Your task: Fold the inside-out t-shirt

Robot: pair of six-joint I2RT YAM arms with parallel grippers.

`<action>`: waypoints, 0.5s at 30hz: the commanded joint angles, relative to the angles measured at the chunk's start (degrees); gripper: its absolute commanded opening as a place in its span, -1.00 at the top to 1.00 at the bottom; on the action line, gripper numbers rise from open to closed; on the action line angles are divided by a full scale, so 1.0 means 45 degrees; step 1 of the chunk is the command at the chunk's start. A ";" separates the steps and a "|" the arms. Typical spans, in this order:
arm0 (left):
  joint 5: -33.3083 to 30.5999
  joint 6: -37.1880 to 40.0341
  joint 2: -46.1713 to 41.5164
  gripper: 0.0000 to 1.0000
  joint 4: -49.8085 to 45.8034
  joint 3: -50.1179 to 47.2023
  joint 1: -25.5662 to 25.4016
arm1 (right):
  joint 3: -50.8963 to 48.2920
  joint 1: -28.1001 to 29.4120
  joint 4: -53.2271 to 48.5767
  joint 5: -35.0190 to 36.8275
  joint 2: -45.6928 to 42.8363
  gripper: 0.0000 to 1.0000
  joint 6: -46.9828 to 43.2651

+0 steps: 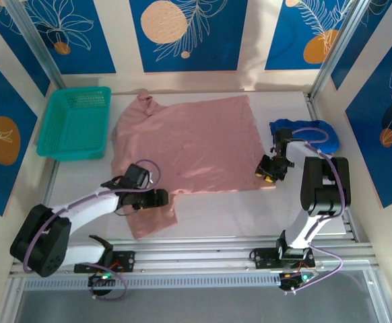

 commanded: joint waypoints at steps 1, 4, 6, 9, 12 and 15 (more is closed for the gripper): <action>-0.0249 -0.0436 -0.0642 -0.57 -0.1630 -0.0068 -0.0248 | -0.0684 -0.0169 -0.0087 0.0595 -0.0464 0.31 0.0464; -0.1407 0.0051 -0.1218 -0.60 -0.2403 0.0666 -0.0219 | -0.0705 -0.0107 0.0103 0.0398 -0.0888 0.29 0.0356; -0.2166 0.0295 -0.1616 -0.61 -0.2786 0.1203 -0.0209 | -0.0784 0.0067 0.0248 0.0360 -0.1618 0.21 0.0354; -0.2638 0.0367 -0.2058 -0.62 -0.3294 0.1615 -0.0184 | -0.1103 0.0109 0.0013 0.0698 -0.2795 0.07 0.0394; -0.2732 0.0537 -0.2082 -0.62 -0.3768 0.1848 -0.0192 | -0.1681 -0.0376 -0.0456 0.0994 -0.3826 -0.02 0.0504; -0.2737 0.0606 -0.2001 -0.62 -0.3584 0.1916 -0.0194 | -0.2237 -0.0909 -0.0647 0.1165 -0.4216 -0.06 0.0849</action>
